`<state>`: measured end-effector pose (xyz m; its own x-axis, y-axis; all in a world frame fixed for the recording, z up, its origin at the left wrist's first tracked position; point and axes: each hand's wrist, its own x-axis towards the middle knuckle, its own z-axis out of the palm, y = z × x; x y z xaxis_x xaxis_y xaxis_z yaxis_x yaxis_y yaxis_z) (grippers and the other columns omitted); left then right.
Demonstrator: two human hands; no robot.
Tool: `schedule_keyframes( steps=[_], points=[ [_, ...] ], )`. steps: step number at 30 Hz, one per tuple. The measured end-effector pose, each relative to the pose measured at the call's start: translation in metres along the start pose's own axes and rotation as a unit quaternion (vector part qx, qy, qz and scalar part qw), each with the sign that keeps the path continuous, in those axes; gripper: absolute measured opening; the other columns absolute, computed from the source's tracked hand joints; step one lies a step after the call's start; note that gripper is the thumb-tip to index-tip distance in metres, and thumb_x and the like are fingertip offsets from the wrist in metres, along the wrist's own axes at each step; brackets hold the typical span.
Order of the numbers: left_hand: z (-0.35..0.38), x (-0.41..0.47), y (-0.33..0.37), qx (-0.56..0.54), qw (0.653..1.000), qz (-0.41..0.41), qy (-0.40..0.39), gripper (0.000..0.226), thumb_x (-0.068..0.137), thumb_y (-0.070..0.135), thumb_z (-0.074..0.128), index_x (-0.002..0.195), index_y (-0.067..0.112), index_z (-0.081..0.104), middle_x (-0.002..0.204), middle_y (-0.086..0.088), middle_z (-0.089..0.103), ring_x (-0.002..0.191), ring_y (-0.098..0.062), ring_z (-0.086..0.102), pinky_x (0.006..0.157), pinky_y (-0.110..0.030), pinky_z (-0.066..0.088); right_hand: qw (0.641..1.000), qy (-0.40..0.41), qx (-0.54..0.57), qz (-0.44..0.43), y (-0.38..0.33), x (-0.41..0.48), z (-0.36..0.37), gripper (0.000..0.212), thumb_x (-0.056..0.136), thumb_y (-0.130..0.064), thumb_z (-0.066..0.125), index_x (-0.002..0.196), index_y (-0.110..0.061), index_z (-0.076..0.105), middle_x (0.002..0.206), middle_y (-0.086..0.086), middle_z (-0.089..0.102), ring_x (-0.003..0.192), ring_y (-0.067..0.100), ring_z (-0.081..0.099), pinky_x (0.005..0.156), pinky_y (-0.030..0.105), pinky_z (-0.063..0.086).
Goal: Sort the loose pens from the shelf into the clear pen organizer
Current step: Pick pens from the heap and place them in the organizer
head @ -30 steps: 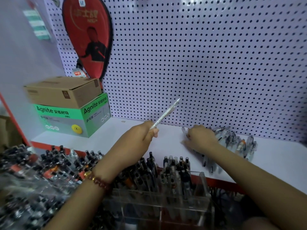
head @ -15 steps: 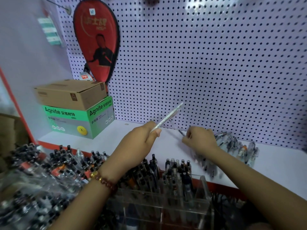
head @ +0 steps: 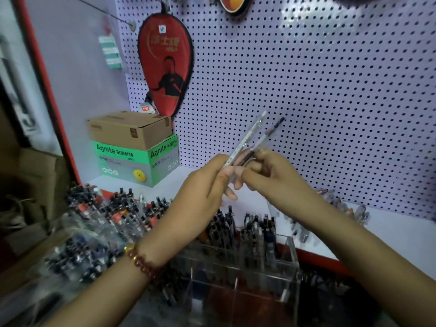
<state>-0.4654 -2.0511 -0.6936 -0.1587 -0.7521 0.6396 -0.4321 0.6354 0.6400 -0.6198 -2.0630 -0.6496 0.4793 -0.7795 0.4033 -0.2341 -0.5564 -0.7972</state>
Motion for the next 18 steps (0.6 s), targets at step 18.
schedule_keyframes(
  steps=[18],
  points=[
    [-0.031,-0.126,-0.044,0.141,0.982,-0.088,-0.089,0.016,0.088,0.023,0.067,0.104,0.023,0.065,0.099,0.011,0.067,0.089,-0.003,0.063,0.074,-0.03,0.053,0.97,-0.031,-0.237,-0.043,0.054,-0.074,0.085,0.01,0.099,-0.026,0.046,0.093,-0.019,0.051,0.047,-0.012,0.047,0.046,-0.004,0.052,0.04,0.013,0.035]
  ],
)
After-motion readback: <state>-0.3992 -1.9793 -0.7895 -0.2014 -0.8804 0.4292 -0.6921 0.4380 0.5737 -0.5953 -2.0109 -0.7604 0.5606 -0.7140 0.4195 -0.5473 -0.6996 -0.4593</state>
